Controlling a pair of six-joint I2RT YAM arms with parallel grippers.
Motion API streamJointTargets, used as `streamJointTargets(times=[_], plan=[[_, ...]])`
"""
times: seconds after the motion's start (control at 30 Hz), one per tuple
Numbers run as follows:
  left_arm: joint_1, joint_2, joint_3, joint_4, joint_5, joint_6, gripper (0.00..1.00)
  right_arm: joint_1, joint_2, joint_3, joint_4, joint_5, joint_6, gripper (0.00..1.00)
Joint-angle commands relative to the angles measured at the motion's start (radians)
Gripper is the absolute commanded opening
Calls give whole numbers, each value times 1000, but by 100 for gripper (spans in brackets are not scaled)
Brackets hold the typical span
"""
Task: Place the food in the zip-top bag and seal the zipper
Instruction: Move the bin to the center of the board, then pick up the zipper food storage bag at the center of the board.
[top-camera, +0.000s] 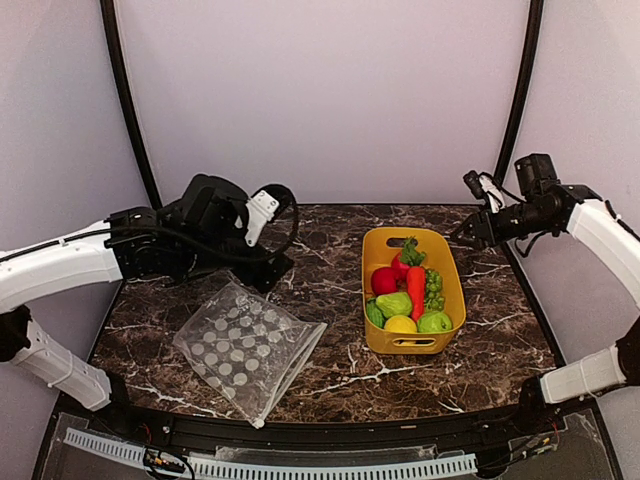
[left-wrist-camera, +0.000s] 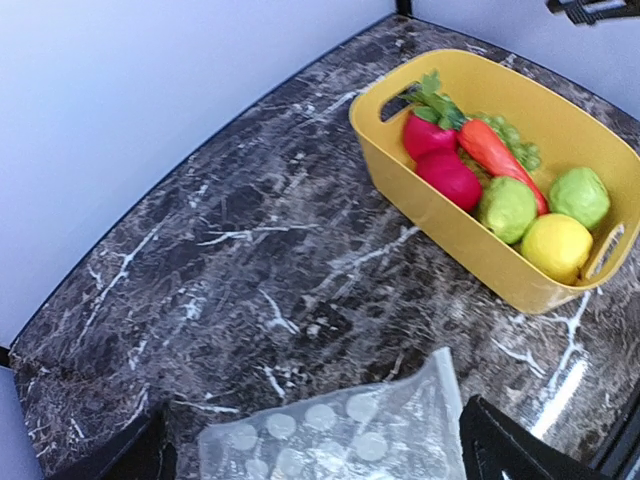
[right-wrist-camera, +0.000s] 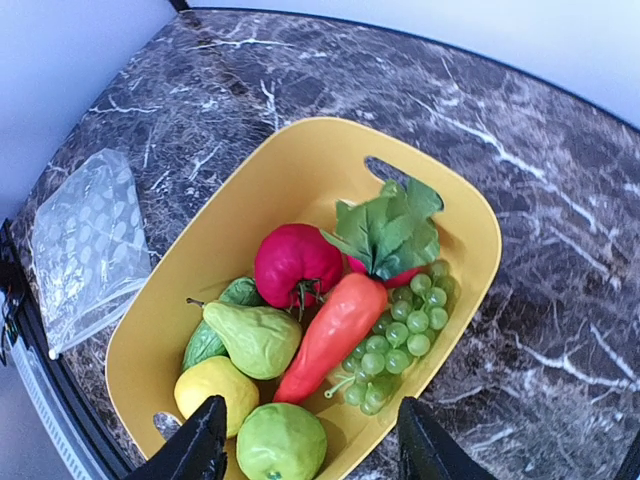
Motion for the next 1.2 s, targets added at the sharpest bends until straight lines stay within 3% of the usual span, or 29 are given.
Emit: streamJointTargets(times=[0.0,0.13,0.27,0.33,0.53,0.93,1.17], plan=[[-129,116,71,-259,-14,-107,99,-2,-53,0,-32,-82,-225,56],[-249,235,103,-321,-55,-155,98,-2,-128,-89,25,-21,-287,57],[-327,396,211,-511,-188,-288,88,-2,-182,-124,-15,34,-356,58],[-343,453,250,-565,-219,-382,75,-2,-215,-164,-8,57,-359,59],[-351,546,265,-553,-158,-589,62,0,-269,-185,-13,-32,-308,61],[-357,693,301,-609,-159,-712,58,-1,-286,-168,-24,-70,-278,61],[-357,724,274,-632,-188,-737,49,-1,-282,-160,-29,-51,-282,62]])
